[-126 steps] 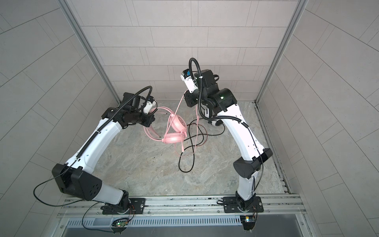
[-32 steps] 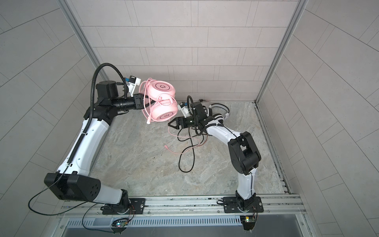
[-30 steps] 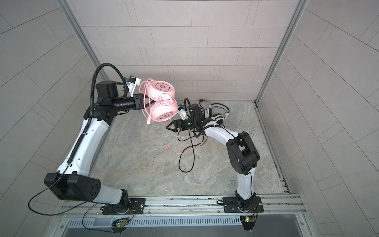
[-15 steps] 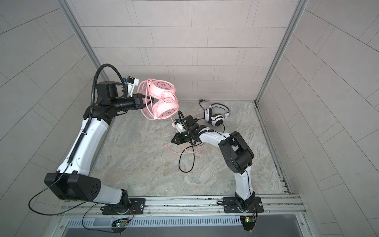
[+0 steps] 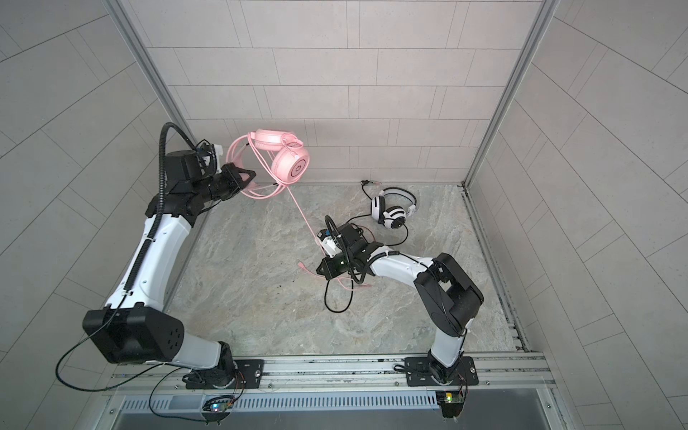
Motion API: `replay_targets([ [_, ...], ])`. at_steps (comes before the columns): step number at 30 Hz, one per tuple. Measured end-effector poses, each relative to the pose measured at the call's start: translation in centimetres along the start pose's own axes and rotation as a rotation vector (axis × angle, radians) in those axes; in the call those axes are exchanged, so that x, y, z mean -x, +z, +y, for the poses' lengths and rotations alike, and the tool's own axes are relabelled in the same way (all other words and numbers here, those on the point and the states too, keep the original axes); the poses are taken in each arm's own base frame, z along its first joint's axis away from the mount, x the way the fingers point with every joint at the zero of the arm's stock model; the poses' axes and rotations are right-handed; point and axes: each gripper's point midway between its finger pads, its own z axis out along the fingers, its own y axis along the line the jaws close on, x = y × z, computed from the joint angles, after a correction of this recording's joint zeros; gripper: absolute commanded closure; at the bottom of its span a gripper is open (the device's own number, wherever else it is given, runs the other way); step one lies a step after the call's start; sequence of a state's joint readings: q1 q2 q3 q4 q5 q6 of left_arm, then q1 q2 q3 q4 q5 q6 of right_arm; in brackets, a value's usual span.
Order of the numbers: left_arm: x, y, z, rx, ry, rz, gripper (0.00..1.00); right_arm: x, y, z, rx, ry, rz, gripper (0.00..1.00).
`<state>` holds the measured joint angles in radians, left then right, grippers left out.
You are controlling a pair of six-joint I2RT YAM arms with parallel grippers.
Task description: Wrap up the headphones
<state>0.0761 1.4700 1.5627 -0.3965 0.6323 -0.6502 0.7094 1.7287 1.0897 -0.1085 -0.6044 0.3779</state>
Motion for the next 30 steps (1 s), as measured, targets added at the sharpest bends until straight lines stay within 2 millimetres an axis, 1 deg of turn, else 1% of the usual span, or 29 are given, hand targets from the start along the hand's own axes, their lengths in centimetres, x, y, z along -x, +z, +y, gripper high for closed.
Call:
replay_targets([
  [4,0.7,-0.1,2.0,0.105,0.025,-0.050,1.00,-1.0,0.3,2.0,-0.010,-0.049,0.025,1.00],
  [7,1.5,-0.4,3.8,0.205,0.068,-0.097,1.00,-1.5,0.0,3.1,-0.021,-0.072,0.052,1.00],
  [10,2.3,-1.3,6.0,0.325,0.094,-0.141,1.00,-1.3,-0.6,3.5,-0.044,-0.091,0.064,1.00],
  [14,2.8,-2.3,7.9,0.440,0.132,-0.173,1.00,-1.2,-1.7,3.7,-0.081,-0.110,0.069,1.00],
  [16,3.0,-2.6,8.5,0.477,0.153,-0.180,1.00,-1.2,-2.3,4.3,-0.100,-0.130,0.076,1.00],
  [19,3.3,-3.1,9.3,0.536,0.183,-0.193,1.00,-1.2,-3.3,5.8,-0.121,-0.172,0.089,1.00],
  [22,3.6,-3.8,10.2,0.608,0.221,-0.203,1.00,-0.5,-4.5,7.7,-0.131,-0.222,0.081,1.00],
  [24,3.4,-4.0,10.4,0.663,0.268,-0.199,1.00,0.3,-5.5,8.8,-0.138,-0.256,0.070,1.00],
  [26,3.3,-4.1,10.2,0.723,0.343,-0.201,1.00,1.2,-6.6,9.8,-0.147,-0.287,0.056,1.00],
  [30,2.3,-3.6,9.1,0.808,0.506,-0.181,1.00,3.3,-9.2,11.1,-0.183,-0.348,0.017,1.00],
])
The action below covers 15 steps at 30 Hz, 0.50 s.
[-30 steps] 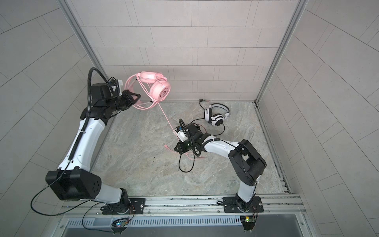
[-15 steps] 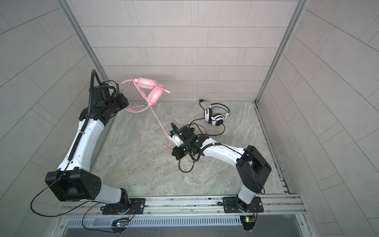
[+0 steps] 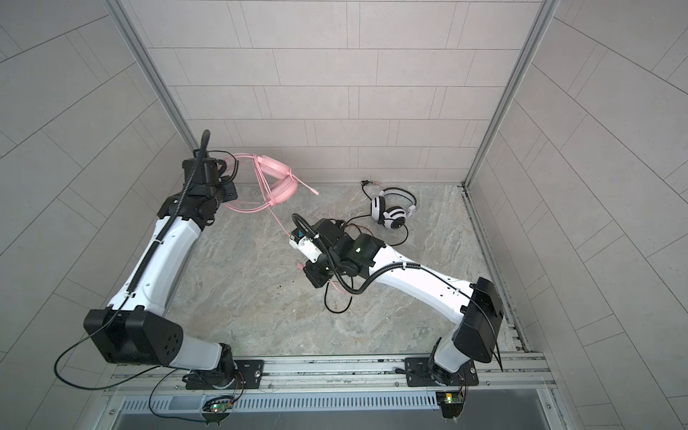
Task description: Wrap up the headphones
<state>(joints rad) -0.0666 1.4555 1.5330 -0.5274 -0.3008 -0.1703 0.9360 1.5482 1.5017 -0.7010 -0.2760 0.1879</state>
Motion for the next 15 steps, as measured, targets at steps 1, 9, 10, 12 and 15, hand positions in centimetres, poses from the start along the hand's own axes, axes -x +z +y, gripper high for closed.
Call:
replay_targets([
  [1,-0.1,-0.1,-0.3,0.010,0.039,0.000,1.00,0.5,-0.8,-0.1,-0.014,-0.013,-0.011,1.00],
  [9,-1.1,-1.1,-2.5,0.005,0.268,0.009,1.00,5.8,-7.9,-0.8,-0.144,-0.111,-0.152,1.00],
  [10,-1.5,-1.3,-3.5,-0.019,0.295,0.009,1.00,6.2,-8.6,-1.2,-0.168,-0.120,-0.163,1.00],
  [12,-2.8,-1.7,-5.4,-0.077,0.340,0.015,1.00,6.8,-9.9,-2.0,-0.216,-0.133,-0.176,1.00],
  [15,-5.5,-2.6,-8.8,-0.181,0.430,0.042,1.00,7.8,-11.8,-3.8,-0.289,-0.139,-0.195,1.00],
])
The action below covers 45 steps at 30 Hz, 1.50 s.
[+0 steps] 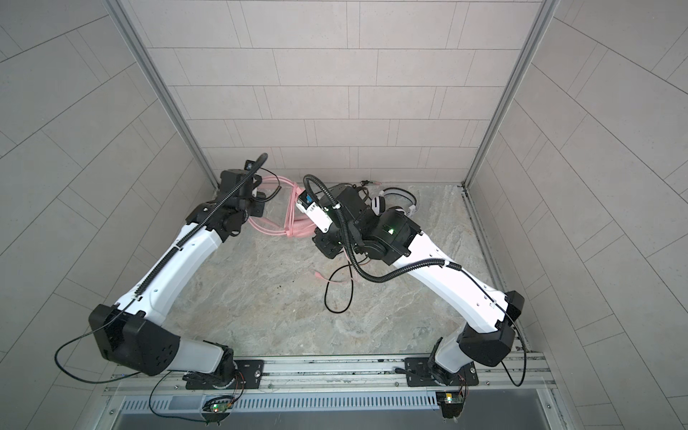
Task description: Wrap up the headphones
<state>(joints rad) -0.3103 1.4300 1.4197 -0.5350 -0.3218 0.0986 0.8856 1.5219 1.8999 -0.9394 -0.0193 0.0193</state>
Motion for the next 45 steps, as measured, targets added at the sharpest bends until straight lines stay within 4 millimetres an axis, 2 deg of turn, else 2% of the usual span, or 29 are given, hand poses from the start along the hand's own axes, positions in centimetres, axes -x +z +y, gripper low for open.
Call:
replay_targets([
  [4,-0.4,-0.9,-4.6,-0.160,0.102,-0.001,1.00,0.8,-0.5,-3.4,-0.088,-0.003,-0.003,1.00],
  [10,-0.3,-2.9,-7.6,-0.355,0.153,0.015,1.00,1.3,-0.6,-7.3,-0.165,0.019,0.002,1.00],
  [14,-0.7,-4.2,-9.7,-0.499,0.159,0.031,1.00,1.6,-0.1,-8.7,-0.176,0.038,0.001,1.00],
  [18,-1.7,-5.1,-11.6,-0.627,0.174,0.064,1.00,1.2,1.2,-9.9,-0.169,0.071,0.019,1.00],
  [22,-1.9,-5.8,-12.6,-0.707,0.174,0.069,1.00,0.4,3.3,-11.5,-0.164,0.121,0.045,1.00],
  [29,-1.3,-7.3,-13.6,-0.815,0.157,0.057,1.00,-1.4,6.9,-13.3,-0.087,0.240,0.054,0.86],
  [33,-1.8,-8.7,-14.4,-0.919,0.150,0.071,1.00,-2.1,8.5,-14.8,-0.082,0.305,0.012,0.77],
  [36,-1.8,-9.8,-14.7,-0.971,0.145,0.067,1.00,-2.5,9.0,-15.2,-0.070,0.333,-0.011,0.76],
  [40,-1.6,-10.4,-14.7,-0.999,0.138,0.062,1.00,-2.0,8.6,-15.2,-0.055,0.349,-0.057,0.75],
  [43,-0.9,-11.0,-14.7,-1.030,0.116,0.045,1.00,-1.7,8.3,-15.0,-0.030,0.368,-0.100,0.74],
  [45,-0.2,-11.7,-14.7,-1.054,0.091,0.027,1.00,-1.8,8.6,-15.0,-0.009,0.389,-0.122,0.70],
])
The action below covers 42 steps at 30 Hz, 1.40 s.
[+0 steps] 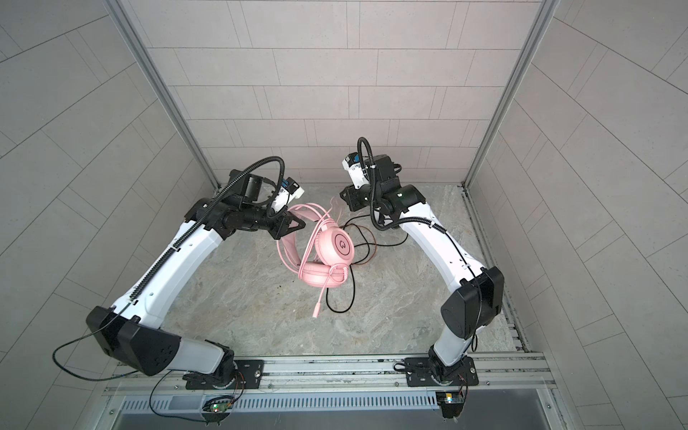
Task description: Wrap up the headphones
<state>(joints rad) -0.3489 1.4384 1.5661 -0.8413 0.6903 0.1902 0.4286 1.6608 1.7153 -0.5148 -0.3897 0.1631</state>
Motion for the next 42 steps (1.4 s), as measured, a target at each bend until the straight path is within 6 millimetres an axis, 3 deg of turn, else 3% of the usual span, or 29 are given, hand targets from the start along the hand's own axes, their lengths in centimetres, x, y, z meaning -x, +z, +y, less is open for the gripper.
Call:
replay_targets([
  [7,3.6,-2.6,-1.7,-0.020,0.016,-0.095,1.00,-1.9,3.0,0.9,0.134,0.102,-0.008,0.58],
  [13,5.8,-5.2,-2.5,0.005,0.004,-0.149,1.00,-6.2,5.1,2.1,0.219,0.172,0.057,0.55],
  [17,6.1,-5.6,-2.6,0.006,-0.027,-0.152,1.00,-10.1,5.9,2.3,0.229,0.200,0.125,0.52],
  [19,6.0,-5.5,-2.5,0.005,-0.047,-0.144,1.00,-12.3,5.9,2.5,0.239,0.213,0.160,0.44],
  [22,6.0,-5.3,-2.2,0.004,-0.067,-0.136,1.00,-15.2,5.6,3.0,0.250,0.215,0.207,0.40],
  [29,6.1,-5.2,-1.9,0.008,-0.099,-0.134,1.00,-21.6,6.5,6.8,0.331,0.176,0.305,0.37],
  [33,6.2,-5.3,-1.8,0.010,-0.106,-0.139,1.00,-23.8,8.2,8.4,0.367,0.144,0.341,0.36],
  [38,6.2,-5.3,-1.7,0.011,-0.117,-0.139,1.00,-25.7,11.3,6.7,0.281,0.121,0.375,0.36],
  [42,6.2,-5.4,-1.6,0.014,-0.123,-0.140,1.00,-26.2,12.3,5.1,0.201,0.085,0.381,0.37],
])
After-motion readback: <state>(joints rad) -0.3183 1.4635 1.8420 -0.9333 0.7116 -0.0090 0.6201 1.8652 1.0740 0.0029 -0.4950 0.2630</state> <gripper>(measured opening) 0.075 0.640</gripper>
